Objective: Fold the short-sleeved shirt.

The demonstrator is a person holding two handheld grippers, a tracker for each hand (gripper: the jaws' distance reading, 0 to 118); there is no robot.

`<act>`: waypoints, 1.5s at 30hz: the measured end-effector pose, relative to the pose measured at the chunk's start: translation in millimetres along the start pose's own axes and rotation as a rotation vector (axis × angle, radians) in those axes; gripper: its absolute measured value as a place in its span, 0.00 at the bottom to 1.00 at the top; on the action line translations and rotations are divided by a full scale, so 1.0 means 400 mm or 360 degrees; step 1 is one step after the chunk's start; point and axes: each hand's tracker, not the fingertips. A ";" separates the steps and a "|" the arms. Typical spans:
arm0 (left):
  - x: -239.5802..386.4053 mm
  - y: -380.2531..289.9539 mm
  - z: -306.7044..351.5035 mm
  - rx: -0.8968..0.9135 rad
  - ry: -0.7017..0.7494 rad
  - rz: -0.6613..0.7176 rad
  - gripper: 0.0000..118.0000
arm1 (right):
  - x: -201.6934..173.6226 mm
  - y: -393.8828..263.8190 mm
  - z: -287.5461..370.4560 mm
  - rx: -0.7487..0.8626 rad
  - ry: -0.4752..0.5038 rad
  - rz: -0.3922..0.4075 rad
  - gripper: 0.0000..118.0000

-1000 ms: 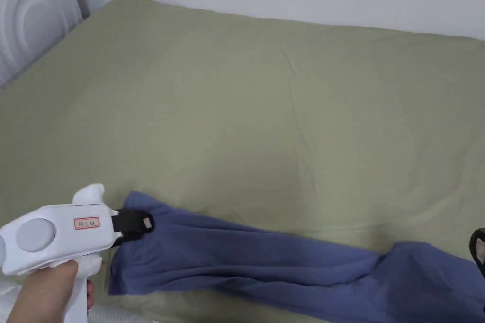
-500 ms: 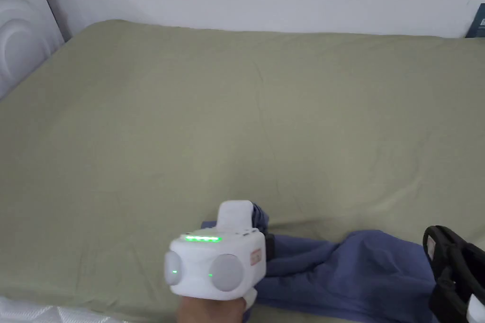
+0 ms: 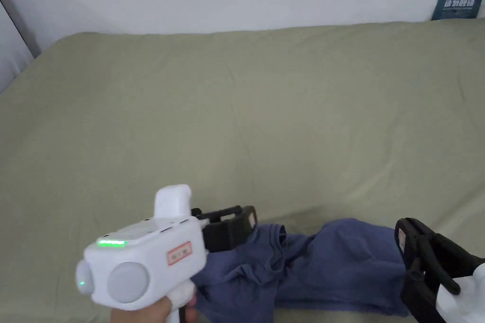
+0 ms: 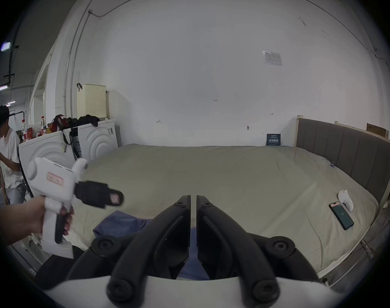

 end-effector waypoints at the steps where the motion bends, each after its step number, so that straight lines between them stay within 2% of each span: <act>1: -0.035 -0.001 0.006 -0.0027 -0.0017 0.0062 0.86 | -0.002 -0.001 -0.001 -0.0005 0.0002 -0.0005 0.07; 2: -0.065 -0.011 0.000 -0.0068 0.0002 0.0110 0.76 | -0.004 -0.003 -0.003 -0.0013 0.0004 -0.0007 0.07; 3: -0.089 -0.025 -0.011 -0.0108 -0.0002 0.0158 0.44 | -0.005 -0.006 -0.005 -0.0021 0.0006 -0.0008 0.07; 4: -0.102 -0.039 -0.031 -0.0132 -0.0036 0.0195 0.16 | -0.006 -0.009 -0.007 -0.0029 0.0007 -0.0008 0.07; 5: -0.113 -0.059 -0.057 -0.0172 -0.0092 0.0223 0.07 | -0.008 -0.012 -0.009 -0.0038 0.0010 -0.0011 0.07; 7: -0.115 -0.096 -0.111 -0.0221 -0.0047 0.0223 0.07 | -0.008 -0.015 -0.013 -0.0058 0.0015 -0.0019 0.07; 10: -0.092 -0.149 -0.195 -0.0348 -0.0212 0.0303 0.07 | -0.006 -0.019 -0.014 -0.0079 0.0006 -0.0017 0.07; 12: -0.048 -0.183 -0.232 -0.0400 -0.0436 0.0270 0.07 | 0.003 -0.021 -0.015 -0.0097 -0.0007 -0.0010 0.07; 15: -0.006 -0.225 -0.297 -0.0443 -0.0391 0.0221 0.07 | 0.017 -0.022 -0.015 -0.0108 -0.0029 -0.0018 0.07; 17: 0.002 -0.233 -0.317 -0.0529 -0.0252 0.0181 0.07 | 0.023 -0.019 -0.014 -0.0113 -0.0037 -0.0026 0.07; 19: 0.023 -0.206 -0.270 -0.0442 -0.0260 0.0049 0.06 | 0.024 -0.016 -0.012 -0.0110 -0.0033 -0.0025 0.07; 24: 0.093 -0.107 -0.032 -0.0098 -0.0225 -0.0260 0.06 | 0.016 -0.014 -0.012 -0.0093 -0.0010 0.0000 0.07; 29: 0.037 -0.080 0.011 -0.0088 -0.0225 -0.0097 0.07 | -0.007 -0.021 -0.014 -0.0102 0.0020 -0.0015 0.07; 30: 0.021 -0.076 0.021 -0.0072 -0.0244 -0.0094 0.10 | -0.012 -0.021 -0.013 -0.0106 0.0028 -0.0015 0.07; 31: -0.008 -0.068 0.032 -0.0062 -0.0321 -0.0055 0.31 | -0.016 -0.021 -0.012 -0.0108 0.0035 -0.0012 0.07; 33: -0.086 -0.043 0.040 -0.0116 -0.0469 0.0136 0.95 | -0.023 -0.022 -0.013 -0.0120 0.0051 -0.0003 0.07; 34: -0.127 -0.034 0.047 -0.0126 -0.0486 0.0190 1.00 | -0.027 -0.023 -0.013 -0.0124 0.0053 0.0006 0.07; 36: -0.242 -0.014 0.062 -0.0078 -0.0504 0.0340 1.00 | -0.032 -0.026 -0.017 -0.0132 0.0050 0.0019 0.07; 41: -0.550 -0.033 0.010 -0.0315 -0.0579 0.0894 1.00 | -0.044 -0.030 -0.043 -0.0182 0.0043 0.0024 0.07; 45: -0.676 -0.107 -0.080 -0.0472 -0.0694 0.1271 1.00 | -0.062 -0.025 -0.067 -0.0221 0.0039 0.0064 0.07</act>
